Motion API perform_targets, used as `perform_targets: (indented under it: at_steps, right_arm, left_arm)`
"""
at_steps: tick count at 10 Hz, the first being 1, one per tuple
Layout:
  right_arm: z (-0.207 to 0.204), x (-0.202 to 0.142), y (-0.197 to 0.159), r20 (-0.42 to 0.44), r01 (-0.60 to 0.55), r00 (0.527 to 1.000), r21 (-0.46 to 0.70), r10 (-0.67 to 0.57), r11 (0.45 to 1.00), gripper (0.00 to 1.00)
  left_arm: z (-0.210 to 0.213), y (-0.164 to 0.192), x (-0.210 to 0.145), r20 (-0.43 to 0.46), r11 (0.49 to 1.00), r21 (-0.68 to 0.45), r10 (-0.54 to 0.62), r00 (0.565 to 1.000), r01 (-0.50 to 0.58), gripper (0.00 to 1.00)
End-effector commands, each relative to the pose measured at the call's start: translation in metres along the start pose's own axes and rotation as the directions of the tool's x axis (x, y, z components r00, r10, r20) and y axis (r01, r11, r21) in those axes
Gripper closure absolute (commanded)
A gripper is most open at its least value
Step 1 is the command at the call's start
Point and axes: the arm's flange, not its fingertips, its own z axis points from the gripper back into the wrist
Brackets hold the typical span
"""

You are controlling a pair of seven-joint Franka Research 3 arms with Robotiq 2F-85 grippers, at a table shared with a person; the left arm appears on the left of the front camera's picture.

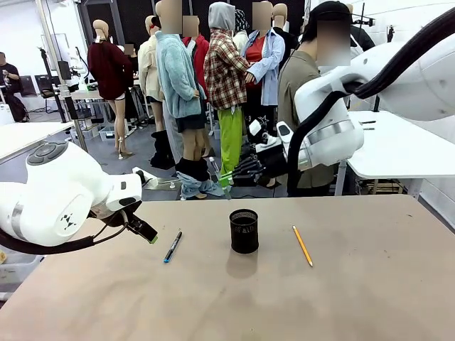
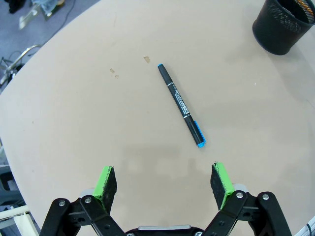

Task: Place the pens into the pen holder.
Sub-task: Pick up a writing instrument from the table and place it into the Pen holder.

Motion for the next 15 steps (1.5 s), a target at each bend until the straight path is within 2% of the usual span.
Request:
perform_targets:
  at_steps: [1,7,13,14,15]
  right_arm:
    - [-0.005,-0.012,-0.014,-0.048,0.042,0.998,-0.031,-0.044,0.999,1.00]
    - [-0.008,-0.048,-0.042,-0.075,0.121,0.989,-0.083,-0.127,0.989,1.00]
    - [0.002,-0.072,-0.038,-0.087,0.154,0.983,-0.090,-0.161,0.984,1.00]
    - [0.004,-0.075,-0.035,-0.089,0.150,0.983,-0.092,-0.158,0.984,0.93]
    - [0.006,-0.077,-0.031,-0.093,0.149,0.983,-0.096,-0.158,0.984,0.78]
  left_arm:
    - [0.001,0.002,-0.001,0.001,1.000,-0.001,0.004,1.000,-0.004,0.00]
    - [0.001,0.002,-0.001,0.001,1.000,-0.001,0.004,1.000,-0.004,0.00]
    - [0.001,0.002,-0.001,0.001,1.000,-0.001,0.004,1.000,-0.004,0.00]
    - [0.001,0.002,-0.001,0.001,1.000,-0.001,0.004,1.000,-0.004,0.00]
    - [0.001,0.002,-0.001,0.001,1.000,-0.001,0.004,1.000,-0.004,0.00]
